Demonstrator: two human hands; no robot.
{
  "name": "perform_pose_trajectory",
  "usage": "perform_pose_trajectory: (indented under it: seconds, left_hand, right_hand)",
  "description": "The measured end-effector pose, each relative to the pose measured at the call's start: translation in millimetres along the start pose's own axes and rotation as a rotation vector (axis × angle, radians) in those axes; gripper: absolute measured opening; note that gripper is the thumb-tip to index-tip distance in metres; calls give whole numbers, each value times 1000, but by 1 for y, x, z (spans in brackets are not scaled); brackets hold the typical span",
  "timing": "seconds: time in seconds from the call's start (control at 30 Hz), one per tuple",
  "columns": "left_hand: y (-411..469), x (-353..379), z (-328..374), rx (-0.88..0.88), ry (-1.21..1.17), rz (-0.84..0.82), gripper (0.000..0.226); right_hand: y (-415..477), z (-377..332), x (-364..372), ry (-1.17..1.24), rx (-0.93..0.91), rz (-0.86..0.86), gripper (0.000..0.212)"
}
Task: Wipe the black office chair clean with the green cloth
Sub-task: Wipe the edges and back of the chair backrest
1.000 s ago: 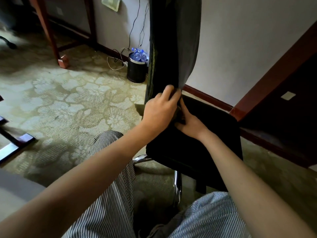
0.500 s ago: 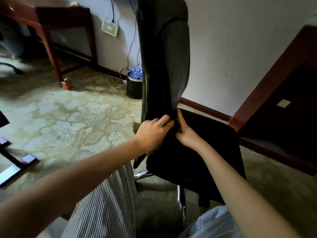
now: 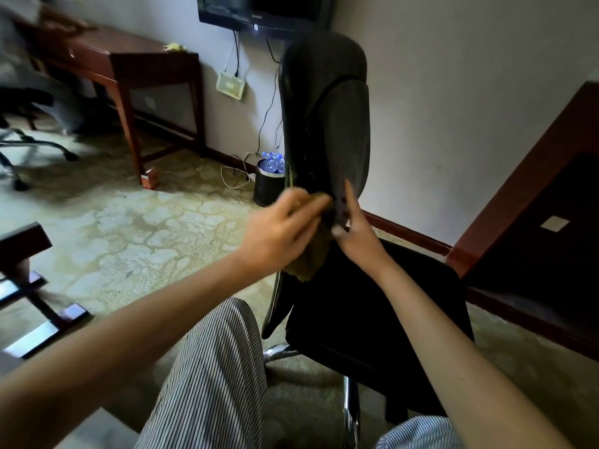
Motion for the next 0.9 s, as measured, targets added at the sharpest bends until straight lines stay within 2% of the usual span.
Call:
perform_pose_trajectory:
  seconds: [0.07, 0.13, 0.2, 0.27, 0.3, 0.37, 0.43, 0.73, 0.9]
  left_hand:
    - [13, -34, -26, -117, -50, 130, 27]
    - [30, -53, -54, -171, -71, 156, 26]
    - [50, -61, -71, -135, -21, 123, 27]
    - [63, -59, -73, 13, 63, 68, 26]
    - [67, -57, -71, 76, 79, 47, 26]
    - [69, -54, -71, 112, 59, 21, 29]
    - [63, -49, -66, 147, 25, -2, 32]
    - [11, -8, -35, 366, 31, -251, 31]
    - [52, -51, -45, 249, 53, -14, 32]
  right_hand:
    - [10, -28, 2, -99, -96, -31, 83]
    - [21, -49, 7, -284, -128, -56, 88]
    - [31, -55, 4, -556, -74, -51, 99]
    - [37, -55, -4, -721, -29, -21, 109]
    - [40, -55, -5, -680, -39, -31, 112]
    - [41, -59, -1, -473, -107, -82, 115]
    - [39, -62, 0, -365, -166, -82, 113]
    - [26, -43, -7, -342, -173, -117, 87]
    - [22, -47, -2, -358, -201, -150, 86]
Point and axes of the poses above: each hand's wrist, its own y-axis towards the middle knuckle, its own x-axis out of the palm, z = x × y, the point moved 10 cm from there along y, towards the middle knuckle, and after that the axes turned 6 degrees about -z, right-handed, at the moved point
